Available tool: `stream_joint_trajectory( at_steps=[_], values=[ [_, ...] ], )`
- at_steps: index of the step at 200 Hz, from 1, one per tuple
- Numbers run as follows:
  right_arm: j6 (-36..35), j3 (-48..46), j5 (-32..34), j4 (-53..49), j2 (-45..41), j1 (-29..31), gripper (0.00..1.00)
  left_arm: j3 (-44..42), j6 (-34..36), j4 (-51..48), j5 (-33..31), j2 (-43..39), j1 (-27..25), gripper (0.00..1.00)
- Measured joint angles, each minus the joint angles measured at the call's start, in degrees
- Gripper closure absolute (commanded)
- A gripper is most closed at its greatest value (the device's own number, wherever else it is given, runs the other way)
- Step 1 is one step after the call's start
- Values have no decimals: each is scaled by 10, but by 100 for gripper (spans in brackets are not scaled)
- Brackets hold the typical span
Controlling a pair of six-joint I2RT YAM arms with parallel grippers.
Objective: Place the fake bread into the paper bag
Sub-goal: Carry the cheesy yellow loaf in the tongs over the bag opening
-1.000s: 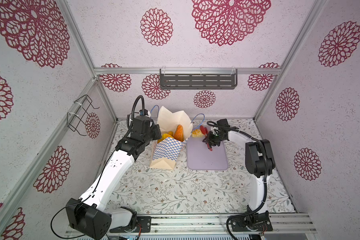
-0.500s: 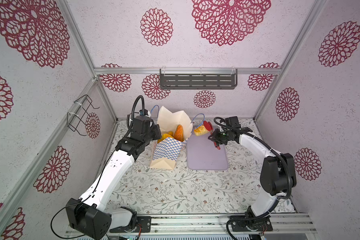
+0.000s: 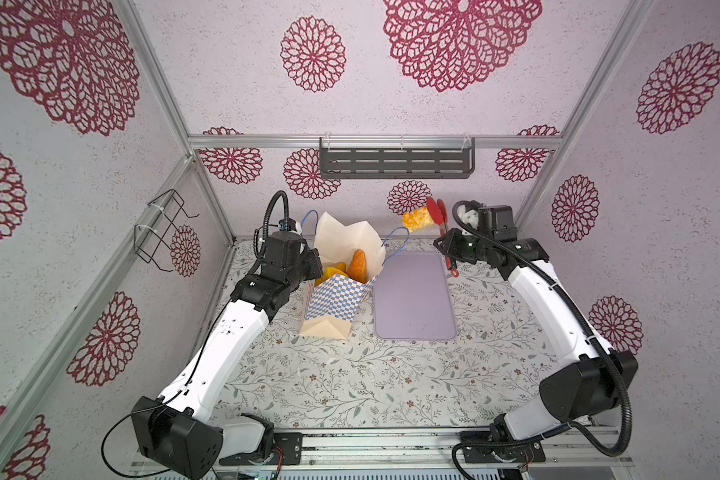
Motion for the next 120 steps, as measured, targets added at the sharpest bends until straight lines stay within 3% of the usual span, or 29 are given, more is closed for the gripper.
stream_joint_trajectory(
  at_steps=[53,120],
  values=[
    [-17,112,21,-15,3,119,73,0,0,0,0,0,0,100],
    [-49,128,59,-71,85,232,72,0,0,0,0,0,0,100]
  ],
)
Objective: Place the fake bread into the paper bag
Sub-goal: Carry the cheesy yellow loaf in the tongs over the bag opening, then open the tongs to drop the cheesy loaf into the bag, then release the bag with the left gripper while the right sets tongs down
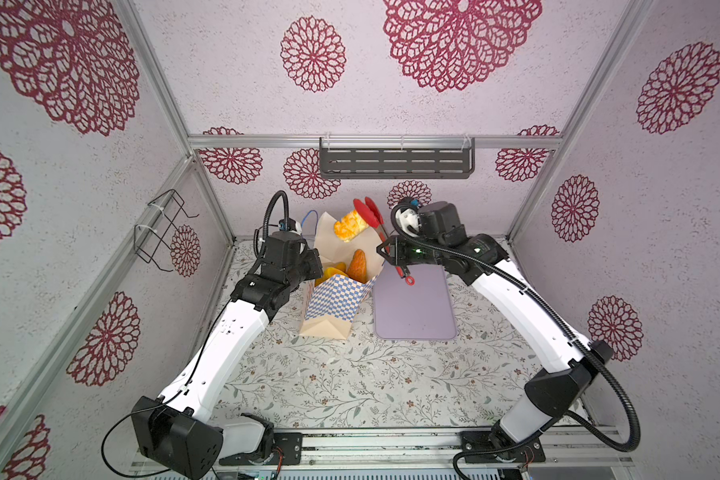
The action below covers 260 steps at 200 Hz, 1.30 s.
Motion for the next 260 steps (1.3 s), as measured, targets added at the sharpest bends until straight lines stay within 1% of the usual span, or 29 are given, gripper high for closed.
stream_joint_trajectory(
  at_steps=[18,41,71,104,144,166,190,198,210,228,250,260],
  values=[
    [-6,0,15,-21,19,10,70,0,0,0,0,0,0,100],
    [-16,0,27,-34,29,17,64,0,0,0,0,0,0,100],
    [-21,0,28,-38,29,21,56,0,0,1,0,0,0,100],
    [-21,7,27,-42,37,24,52,-5,0,3,-3,-2,0,100],
    [-20,19,23,-39,48,26,43,-15,0,4,-4,-10,6,100],
    [-20,28,18,-36,50,26,43,-15,0,5,-4,-10,8,100],
    [-19,39,8,-22,53,26,47,-15,0,4,-4,-10,8,100],
    [-20,41,7,-18,53,26,48,-15,0,4,-5,-10,9,91],
    [-19,45,7,-12,53,26,48,-15,0,4,-5,-10,9,71],
    [-19,53,9,-9,53,26,49,-15,-1,3,-5,-15,10,44],
    [-20,64,13,0,52,21,49,-15,-2,0,-7,-28,13,21],
    [-20,64,13,4,51,15,49,-14,3,-5,-9,-35,14,13]
  ],
)
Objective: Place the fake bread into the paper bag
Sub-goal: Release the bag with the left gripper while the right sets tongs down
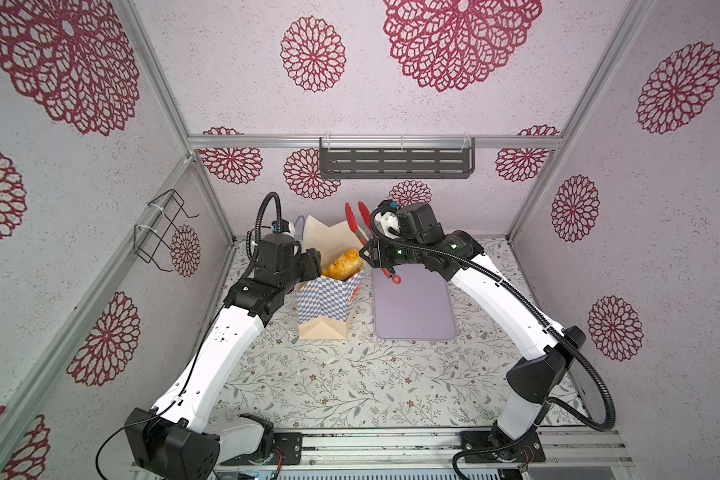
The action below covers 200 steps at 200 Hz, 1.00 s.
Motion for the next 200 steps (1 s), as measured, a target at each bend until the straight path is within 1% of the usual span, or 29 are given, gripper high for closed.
stream_joint_trajectory(
  at_steps=[13,25,43,64,104,121,145,165,200],
  values=[
    [0,-2,0,1,-4,-14,49,2,3,-6,-4,-7,1,5],
    [0,-16,0,7,-13,-33,50,3,4,-11,-9,-12,2,0],
    [0,-58,-5,15,-40,-74,50,3,8,-22,-16,-21,3,3],
    [0,-122,-4,17,-85,-138,50,3,12,-43,-30,-35,4,3],
    [-16,-256,37,10,-170,-276,49,10,21,-93,-56,-90,4,3],
    [-30,-315,60,9,-184,-327,49,26,26,-111,-66,-113,5,3],
    [-42,-408,69,20,-176,-383,49,36,33,-113,-75,-132,11,3],
    [-45,-469,71,30,-143,-414,48,24,29,-105,-64,-136,45,3],
    [-45,-517,81,63,-85,-422,47,-68,-19,-59,6,-141,178,3]
  ],
)
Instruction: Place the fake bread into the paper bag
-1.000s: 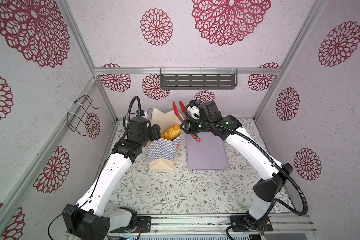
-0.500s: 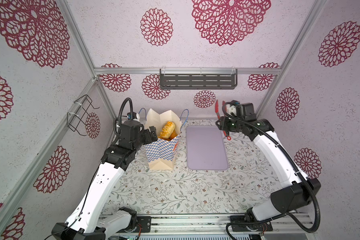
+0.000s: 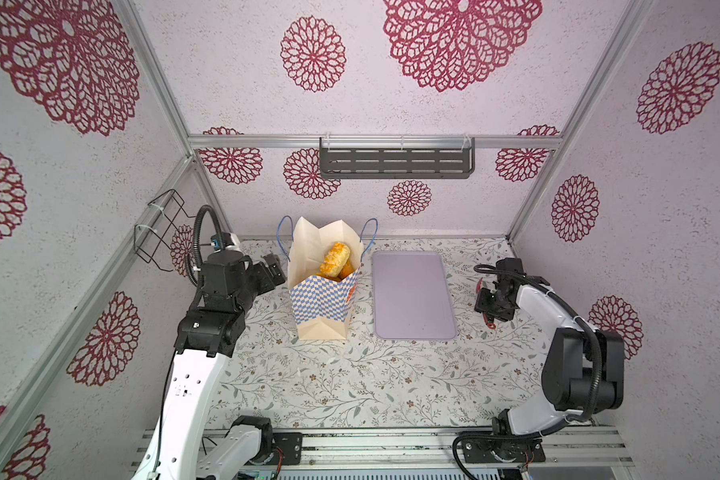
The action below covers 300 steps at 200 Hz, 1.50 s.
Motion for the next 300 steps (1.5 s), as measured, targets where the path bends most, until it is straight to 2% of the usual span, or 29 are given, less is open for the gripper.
stream_joint_trajectory(
  at_steps=[24,54,84,138,181,214,252,289,297,300],
  values=[
    [0,-6,10,21,21,2,45,-50,-39,30,50,8,73,3],
    [0,-23,23,35,21,2,38,-99,-76,74,90,9,114,3],
    [1,-46,24,44,24,2,30,-132,-101,108,113,21,122,2],
    [13,-59,25,59,28,2,14,-142,-110,133,122,40,123,3],
    [19,-59,46,66,25,2,6,-142,-109,136,120,56,123,3],
    [20,-59,63,85,-25,2,5,-137,-98,142,102,56,123,3],
    [21,-51,90,157,-119,2,2,-103,-71,174,73,57,122,3],
    [-2,-81,120,317,-168,2,2,-127,3,301,36,58,122,3],
    [-9,-97,131,355,-174,2,8,-135,23,326,29,62,122,2],
    [-13,-104,139,370,-175,2,6,-137,28,334,27,64,122,2]
  ],
)
